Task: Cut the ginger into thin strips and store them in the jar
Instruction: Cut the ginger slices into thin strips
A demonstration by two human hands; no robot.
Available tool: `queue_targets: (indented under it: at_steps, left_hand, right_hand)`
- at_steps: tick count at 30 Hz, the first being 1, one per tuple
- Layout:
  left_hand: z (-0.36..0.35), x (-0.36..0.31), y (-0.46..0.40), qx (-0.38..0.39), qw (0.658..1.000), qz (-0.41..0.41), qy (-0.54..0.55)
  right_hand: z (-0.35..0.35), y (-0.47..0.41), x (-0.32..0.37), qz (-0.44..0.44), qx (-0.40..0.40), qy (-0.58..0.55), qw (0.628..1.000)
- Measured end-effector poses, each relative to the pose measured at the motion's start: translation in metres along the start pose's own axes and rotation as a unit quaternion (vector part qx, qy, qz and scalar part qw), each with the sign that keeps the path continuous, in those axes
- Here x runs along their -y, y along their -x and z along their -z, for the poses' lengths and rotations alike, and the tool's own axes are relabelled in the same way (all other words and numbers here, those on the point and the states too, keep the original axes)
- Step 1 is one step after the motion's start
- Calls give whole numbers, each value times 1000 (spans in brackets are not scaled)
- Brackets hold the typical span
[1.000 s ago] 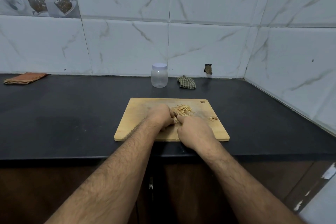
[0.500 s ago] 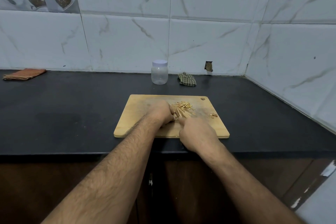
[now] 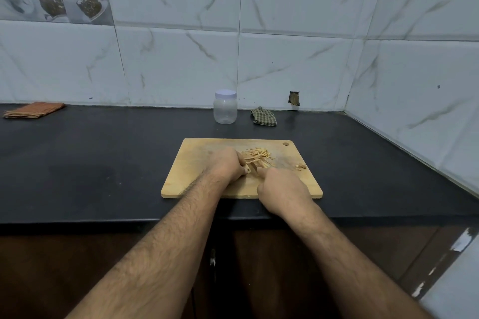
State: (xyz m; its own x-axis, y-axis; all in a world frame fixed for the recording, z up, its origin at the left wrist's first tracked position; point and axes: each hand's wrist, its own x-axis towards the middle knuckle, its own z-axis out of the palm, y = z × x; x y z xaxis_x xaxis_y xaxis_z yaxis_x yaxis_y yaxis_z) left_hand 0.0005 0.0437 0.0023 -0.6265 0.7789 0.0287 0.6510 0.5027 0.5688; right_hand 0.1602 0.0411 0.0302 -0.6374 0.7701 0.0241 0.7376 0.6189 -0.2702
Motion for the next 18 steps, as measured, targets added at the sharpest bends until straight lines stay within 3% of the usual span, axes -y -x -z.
queue_targets:
  at_steps: [13,18]
  left_hand:
    - [-1,1,5,-21,1000,-9,-7]
    - [-1,2,8,-36,999,-17,-8]
  right_hand:
    - [0,-8,-2,10,-48,-33,998]
    - [-3,-6,-1,18,-24,-66,997]
